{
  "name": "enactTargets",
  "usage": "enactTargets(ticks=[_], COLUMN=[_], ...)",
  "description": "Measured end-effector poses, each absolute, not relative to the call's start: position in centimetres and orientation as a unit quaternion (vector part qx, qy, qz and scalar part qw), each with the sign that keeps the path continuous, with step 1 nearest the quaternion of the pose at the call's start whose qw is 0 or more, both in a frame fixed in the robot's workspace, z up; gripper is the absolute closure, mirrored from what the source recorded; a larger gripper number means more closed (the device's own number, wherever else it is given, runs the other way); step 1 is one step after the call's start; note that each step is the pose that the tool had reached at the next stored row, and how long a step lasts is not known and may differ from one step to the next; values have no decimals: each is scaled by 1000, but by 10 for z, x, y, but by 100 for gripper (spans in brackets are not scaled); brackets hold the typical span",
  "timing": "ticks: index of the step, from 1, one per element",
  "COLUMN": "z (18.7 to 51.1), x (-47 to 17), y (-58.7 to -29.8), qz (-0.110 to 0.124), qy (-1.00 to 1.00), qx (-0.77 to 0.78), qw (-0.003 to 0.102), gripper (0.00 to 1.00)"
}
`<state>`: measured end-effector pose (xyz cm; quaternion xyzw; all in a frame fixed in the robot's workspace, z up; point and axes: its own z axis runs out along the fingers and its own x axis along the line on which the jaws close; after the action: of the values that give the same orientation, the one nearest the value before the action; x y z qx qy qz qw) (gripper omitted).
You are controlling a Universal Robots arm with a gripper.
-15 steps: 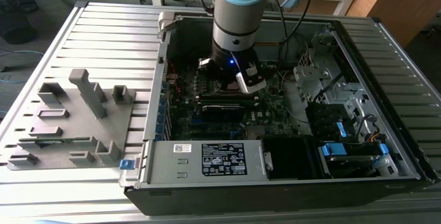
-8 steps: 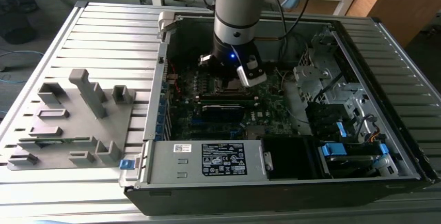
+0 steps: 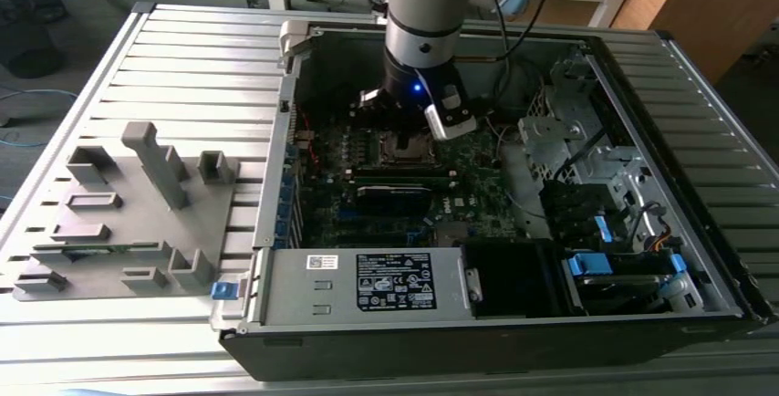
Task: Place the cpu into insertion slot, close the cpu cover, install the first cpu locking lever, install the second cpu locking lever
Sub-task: 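Install the second cpu locking lever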
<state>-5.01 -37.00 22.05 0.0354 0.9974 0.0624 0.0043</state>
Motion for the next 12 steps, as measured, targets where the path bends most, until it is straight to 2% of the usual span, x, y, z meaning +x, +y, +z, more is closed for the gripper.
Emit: enactTargets(ticks=[12], z=[220], x=[-41], y=[-356], qz=[58], qy=[998], qx=[35], qw=[4], gripper=[89])
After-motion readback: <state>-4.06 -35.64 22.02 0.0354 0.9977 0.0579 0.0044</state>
